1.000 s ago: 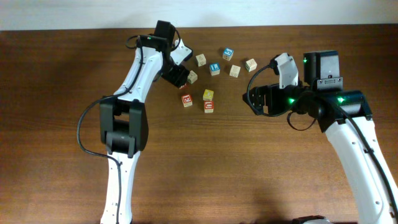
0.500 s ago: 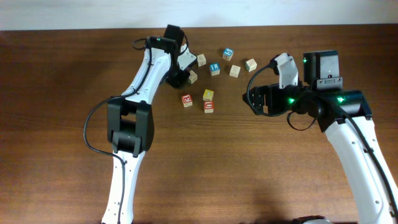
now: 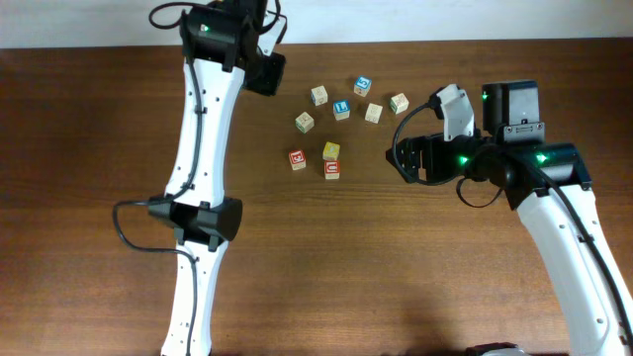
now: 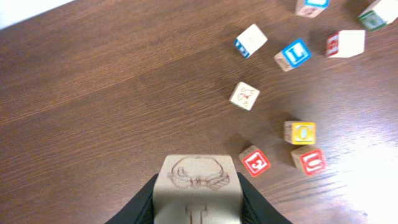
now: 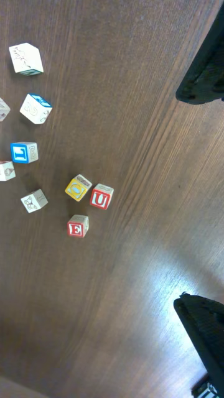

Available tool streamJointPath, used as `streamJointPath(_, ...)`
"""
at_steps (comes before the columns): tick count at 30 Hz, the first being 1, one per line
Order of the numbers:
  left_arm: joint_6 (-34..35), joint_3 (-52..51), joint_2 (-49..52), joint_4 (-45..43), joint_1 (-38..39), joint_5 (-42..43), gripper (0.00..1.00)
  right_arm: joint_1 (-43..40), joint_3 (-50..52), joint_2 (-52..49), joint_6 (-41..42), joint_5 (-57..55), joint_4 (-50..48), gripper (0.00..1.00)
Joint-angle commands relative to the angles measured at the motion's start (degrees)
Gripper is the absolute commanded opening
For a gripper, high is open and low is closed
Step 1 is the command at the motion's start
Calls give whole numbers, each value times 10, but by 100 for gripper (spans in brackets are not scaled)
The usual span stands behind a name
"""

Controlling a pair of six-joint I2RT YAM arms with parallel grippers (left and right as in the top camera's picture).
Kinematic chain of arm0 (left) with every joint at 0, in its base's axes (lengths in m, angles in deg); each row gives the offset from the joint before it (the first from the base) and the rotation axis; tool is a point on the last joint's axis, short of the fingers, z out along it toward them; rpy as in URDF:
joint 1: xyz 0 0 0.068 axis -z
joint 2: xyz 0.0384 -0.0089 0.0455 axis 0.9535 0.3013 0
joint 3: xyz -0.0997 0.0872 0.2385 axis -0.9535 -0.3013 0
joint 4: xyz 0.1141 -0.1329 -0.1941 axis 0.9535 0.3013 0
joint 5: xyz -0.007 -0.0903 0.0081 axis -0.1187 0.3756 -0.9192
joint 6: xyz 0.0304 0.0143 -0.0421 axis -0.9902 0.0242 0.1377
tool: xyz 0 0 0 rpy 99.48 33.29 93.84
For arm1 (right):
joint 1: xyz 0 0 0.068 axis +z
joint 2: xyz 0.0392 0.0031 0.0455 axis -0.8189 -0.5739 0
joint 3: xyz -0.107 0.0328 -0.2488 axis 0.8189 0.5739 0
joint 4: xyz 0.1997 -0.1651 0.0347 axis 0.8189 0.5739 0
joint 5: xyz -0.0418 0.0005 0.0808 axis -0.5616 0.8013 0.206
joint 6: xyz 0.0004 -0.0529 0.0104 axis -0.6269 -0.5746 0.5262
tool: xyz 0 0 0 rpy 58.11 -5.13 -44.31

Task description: Rotate 3 blocks

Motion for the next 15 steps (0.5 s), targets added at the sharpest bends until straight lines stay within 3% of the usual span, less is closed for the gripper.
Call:
streamJointPath(1, 18, -41, -102, 2, 0, 22, 33, -4, -10, -2, 2, -1, 4, 98)
streamJointPath(5, 50, -174, -205, 2, 0, 28, 33, -4, -10, -2, 2, -1, 2, 98)
streamJointPath(7, 54, -266, -245, 2, 1, 82, 32, -4, -10, -2, 2, -1, 1, 98)
streamJointPath(11, 54, -401, -256, -2, 16, 112, 30, -4, -10, -2, 2, -1, 1, 98)
streamJointPath(15, 54, -553, -256, -87, 38, 112, 29, -4, -10, -2, 2, -1, 1, 98)
